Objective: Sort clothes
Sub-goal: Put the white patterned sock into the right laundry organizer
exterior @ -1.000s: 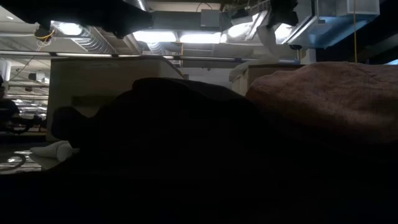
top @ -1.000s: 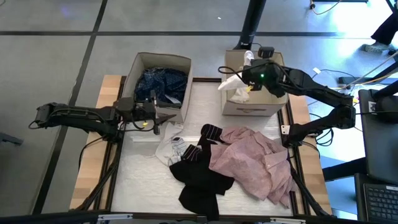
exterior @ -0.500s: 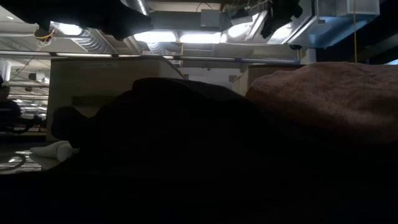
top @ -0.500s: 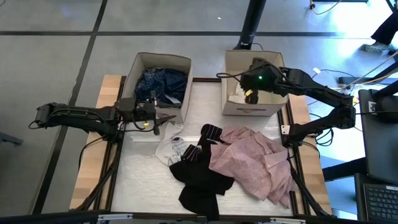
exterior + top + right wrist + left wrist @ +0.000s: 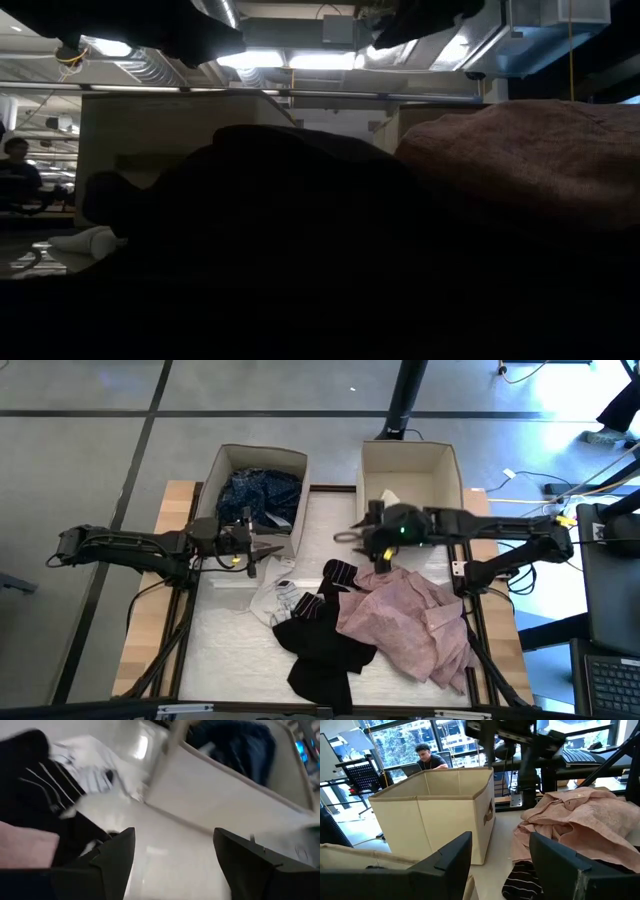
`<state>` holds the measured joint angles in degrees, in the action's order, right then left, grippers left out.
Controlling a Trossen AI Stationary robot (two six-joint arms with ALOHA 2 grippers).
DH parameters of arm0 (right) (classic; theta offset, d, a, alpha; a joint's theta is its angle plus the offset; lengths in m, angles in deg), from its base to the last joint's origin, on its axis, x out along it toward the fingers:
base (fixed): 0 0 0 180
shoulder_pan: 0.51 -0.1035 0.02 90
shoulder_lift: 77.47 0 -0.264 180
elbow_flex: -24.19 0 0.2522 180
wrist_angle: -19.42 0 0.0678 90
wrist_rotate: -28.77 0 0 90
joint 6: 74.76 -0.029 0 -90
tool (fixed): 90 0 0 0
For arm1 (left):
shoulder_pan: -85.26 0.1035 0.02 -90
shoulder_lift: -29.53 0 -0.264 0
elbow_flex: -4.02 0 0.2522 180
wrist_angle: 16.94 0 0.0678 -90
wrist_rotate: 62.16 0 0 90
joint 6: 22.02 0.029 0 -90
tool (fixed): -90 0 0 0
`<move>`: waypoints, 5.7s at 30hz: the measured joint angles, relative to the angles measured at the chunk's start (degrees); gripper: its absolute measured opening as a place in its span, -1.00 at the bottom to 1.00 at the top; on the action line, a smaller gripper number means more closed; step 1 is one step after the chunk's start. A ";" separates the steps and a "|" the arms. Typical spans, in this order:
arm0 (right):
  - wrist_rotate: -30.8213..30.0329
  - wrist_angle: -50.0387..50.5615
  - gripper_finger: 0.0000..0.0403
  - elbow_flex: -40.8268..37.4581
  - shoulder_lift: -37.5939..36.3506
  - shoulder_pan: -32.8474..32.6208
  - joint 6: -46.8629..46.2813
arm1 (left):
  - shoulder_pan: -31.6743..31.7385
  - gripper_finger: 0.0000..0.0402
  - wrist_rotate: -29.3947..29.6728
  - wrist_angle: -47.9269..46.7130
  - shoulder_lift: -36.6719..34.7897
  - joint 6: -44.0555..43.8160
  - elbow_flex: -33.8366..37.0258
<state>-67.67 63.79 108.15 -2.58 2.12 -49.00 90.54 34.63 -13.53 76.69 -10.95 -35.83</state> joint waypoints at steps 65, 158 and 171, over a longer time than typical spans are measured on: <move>2.96 -15.39 -0.13 18.27 51.23 -9.73 -7.41 | 0.11 -0.06 0.04 0.17 0.04 0.50 -0.04; -16.18 30.83 0.20 18.22 6.21 8.68 -5.64 | 0.09 -0.06 0.04 -0.04 0.00 -0.36 0.00; -14.38 9.08 0.21 18.22 20.96 -5.09 5.47 | 0.10 -0.06 0.04 -0.04 0.01 -0.38 0.00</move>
<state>-82.05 72.87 126.38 18.39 -2.97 -43.53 90.64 34.67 -13.57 76.69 -11.32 -35.83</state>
